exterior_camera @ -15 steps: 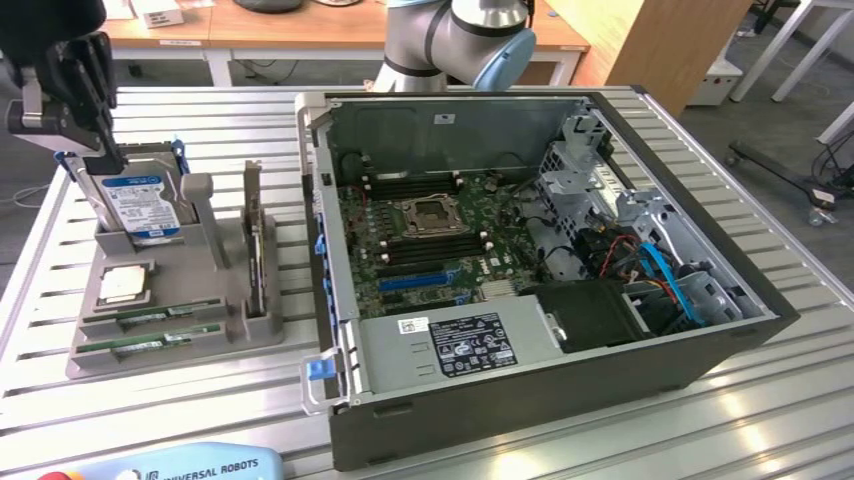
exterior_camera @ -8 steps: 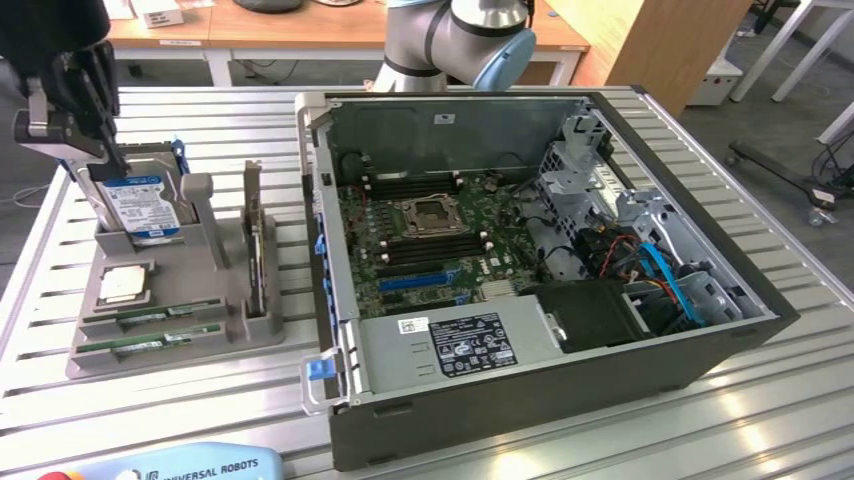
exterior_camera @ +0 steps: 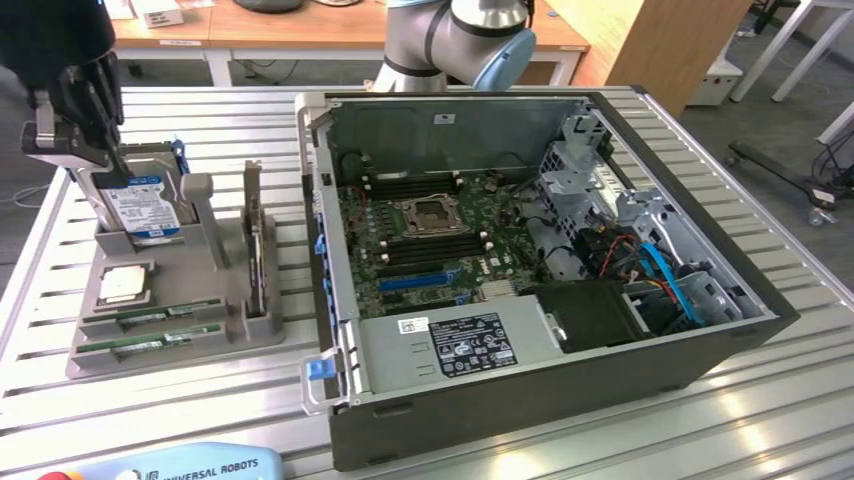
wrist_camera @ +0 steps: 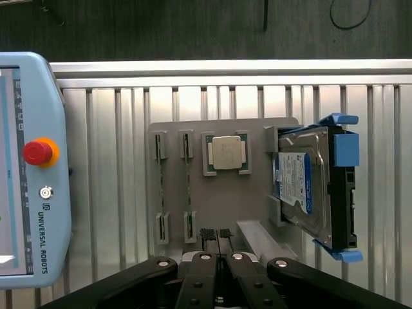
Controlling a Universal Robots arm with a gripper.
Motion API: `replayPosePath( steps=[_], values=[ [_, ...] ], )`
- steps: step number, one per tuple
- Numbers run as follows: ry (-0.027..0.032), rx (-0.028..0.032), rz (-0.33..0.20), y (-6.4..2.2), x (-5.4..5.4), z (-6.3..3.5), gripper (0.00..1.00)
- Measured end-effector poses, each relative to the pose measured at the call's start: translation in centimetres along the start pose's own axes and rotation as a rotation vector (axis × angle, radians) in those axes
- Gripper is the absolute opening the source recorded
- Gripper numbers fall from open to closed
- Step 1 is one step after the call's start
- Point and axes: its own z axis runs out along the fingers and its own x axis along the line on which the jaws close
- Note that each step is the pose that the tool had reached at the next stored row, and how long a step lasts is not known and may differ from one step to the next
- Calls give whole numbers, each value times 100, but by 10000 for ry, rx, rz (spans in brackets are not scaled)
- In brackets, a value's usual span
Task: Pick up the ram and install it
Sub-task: 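Pick up the ram and move it above insertion slot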
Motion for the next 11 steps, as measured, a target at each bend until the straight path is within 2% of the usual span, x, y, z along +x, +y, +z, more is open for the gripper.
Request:
replayPosePath(
  steps=[8, 11],
  values=[
    [1, -1, 0, -4, 2, 89, 10],
    [2, -2, 0, -4, 2, 92, 10]
  ],
)
